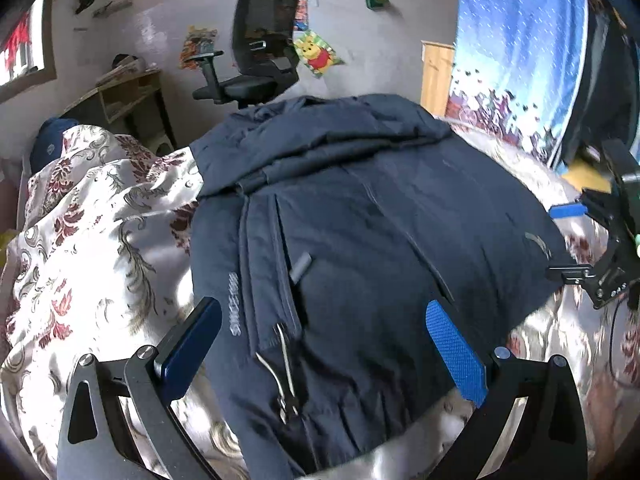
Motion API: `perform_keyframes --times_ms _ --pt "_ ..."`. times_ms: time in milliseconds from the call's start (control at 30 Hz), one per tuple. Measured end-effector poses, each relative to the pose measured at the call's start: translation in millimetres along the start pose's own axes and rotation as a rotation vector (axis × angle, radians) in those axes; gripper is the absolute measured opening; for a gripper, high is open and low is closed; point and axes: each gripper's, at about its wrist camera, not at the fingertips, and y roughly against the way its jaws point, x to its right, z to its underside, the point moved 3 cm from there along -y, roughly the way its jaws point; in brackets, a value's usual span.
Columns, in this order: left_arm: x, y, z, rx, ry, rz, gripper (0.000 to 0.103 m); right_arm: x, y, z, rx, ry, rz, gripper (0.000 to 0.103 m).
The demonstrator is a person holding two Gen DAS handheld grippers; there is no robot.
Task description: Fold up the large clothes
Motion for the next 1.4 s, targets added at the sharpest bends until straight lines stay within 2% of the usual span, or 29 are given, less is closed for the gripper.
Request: perform_keyframes --times_ms 233,567,733,933,1200,1400 --pt "21.0 -2.8 32.6 -0.05 -0.044 -0.002 0.1 -14.1 -19.7 39.2 -0.079 0.103 0.002 0.102" --pt "27.8 -18.6 64.5 -0.094 -0.064 -0.049 0.1 -18.3 -53.5 71.7 -0.201 0.217 0.158 0.102" --pt "28.2 -19.4 67.3 -0.09 -0.075 -0.062 0.1 -18.9 -60.8 72.5 -0.18 0.239 0.202 0.103" --pt "38.5 -20.4 75.9 -0.072 -0.167 -0.101 0.1 -13.6 -57.8 65.4 -0.142 0.218 0.244 0.103" --pt "62.1 -29.9 91.3 -0.02 -0.372 -0.199 0.1 8.6 -41.2 42.9 -0.076 0.126 0.182 0.103" --pt "66.4 -46.5 101.4 -0.062 -0.447 -0.231 0.1 24.3 -35.3 23.5 -0.083 0.017 0.091 0.103"
